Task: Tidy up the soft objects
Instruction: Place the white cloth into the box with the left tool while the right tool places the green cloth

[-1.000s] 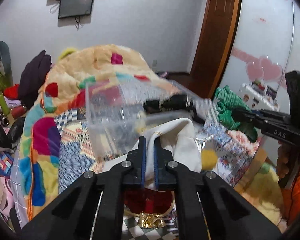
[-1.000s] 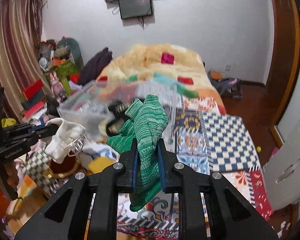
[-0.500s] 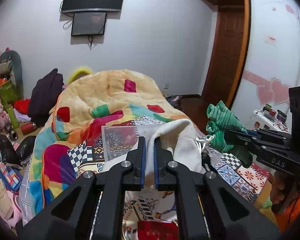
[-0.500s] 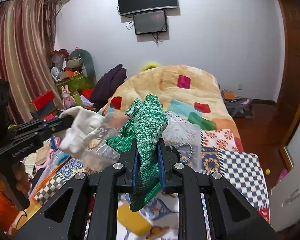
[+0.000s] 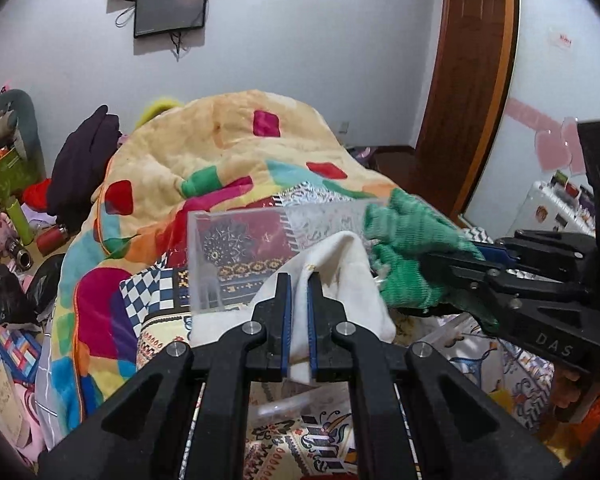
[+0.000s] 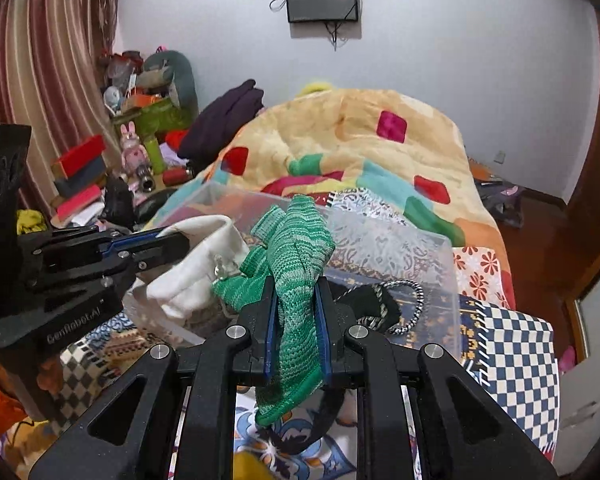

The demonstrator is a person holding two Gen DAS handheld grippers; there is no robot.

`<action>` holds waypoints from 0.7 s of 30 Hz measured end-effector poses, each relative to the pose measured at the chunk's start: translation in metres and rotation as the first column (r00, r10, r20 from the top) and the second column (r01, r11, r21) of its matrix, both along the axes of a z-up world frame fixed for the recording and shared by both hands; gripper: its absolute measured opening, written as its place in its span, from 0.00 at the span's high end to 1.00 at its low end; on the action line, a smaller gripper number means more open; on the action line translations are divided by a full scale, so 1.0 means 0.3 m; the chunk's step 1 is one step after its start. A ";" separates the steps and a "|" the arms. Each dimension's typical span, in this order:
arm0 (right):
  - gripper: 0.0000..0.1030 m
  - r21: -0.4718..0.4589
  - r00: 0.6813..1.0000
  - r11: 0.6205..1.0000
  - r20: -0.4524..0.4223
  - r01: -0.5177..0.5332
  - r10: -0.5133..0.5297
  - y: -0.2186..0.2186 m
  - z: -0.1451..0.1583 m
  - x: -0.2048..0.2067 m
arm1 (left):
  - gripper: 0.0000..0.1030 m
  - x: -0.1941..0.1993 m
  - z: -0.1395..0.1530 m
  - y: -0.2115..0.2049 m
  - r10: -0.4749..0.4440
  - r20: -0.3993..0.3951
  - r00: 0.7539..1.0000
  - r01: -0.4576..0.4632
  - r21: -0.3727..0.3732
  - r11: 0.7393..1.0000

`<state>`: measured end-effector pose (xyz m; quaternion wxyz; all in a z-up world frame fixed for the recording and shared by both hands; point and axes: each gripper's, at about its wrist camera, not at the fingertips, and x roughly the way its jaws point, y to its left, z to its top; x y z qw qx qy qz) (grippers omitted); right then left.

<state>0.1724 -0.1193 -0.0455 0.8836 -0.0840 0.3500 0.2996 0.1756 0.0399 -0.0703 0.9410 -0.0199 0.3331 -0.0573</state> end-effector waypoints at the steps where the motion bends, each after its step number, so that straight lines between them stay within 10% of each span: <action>1: 0.85 -0.011 1.000 1.000 -0.009 -0.003 0.003 0.008 -0.014 0.005 | 0.94 0.006 -0.009 -0.005 -0.006 -0.008 1.000 0.006 0.003 1.000; 8: 0.84 -0.045 0.999 0.999 -0.034 -0.002 0.000 0.016 -0.038 0.018 | 0.91 0.010 -0.020 -0.019 -0.026 -0.027 0.999 0.027 0.018 0.999; 14: 0.47 -0.053 1.000 0.998 -0.005 0.018 -0.018 0.001 -0.002 -0.006 | 0.77 -0.030 0.012 -0.026 -0.044 -0.022 0.999 0.044 0.004 0.999; 21: 0.39 -0.020 0.997 1.000 0.071 0.022 -0.021 -0.037 0.096 -0.091 | 0.58 -0.135 0.103 -0.039 -0.062 0.043 0.997 0.062 0.003 0.998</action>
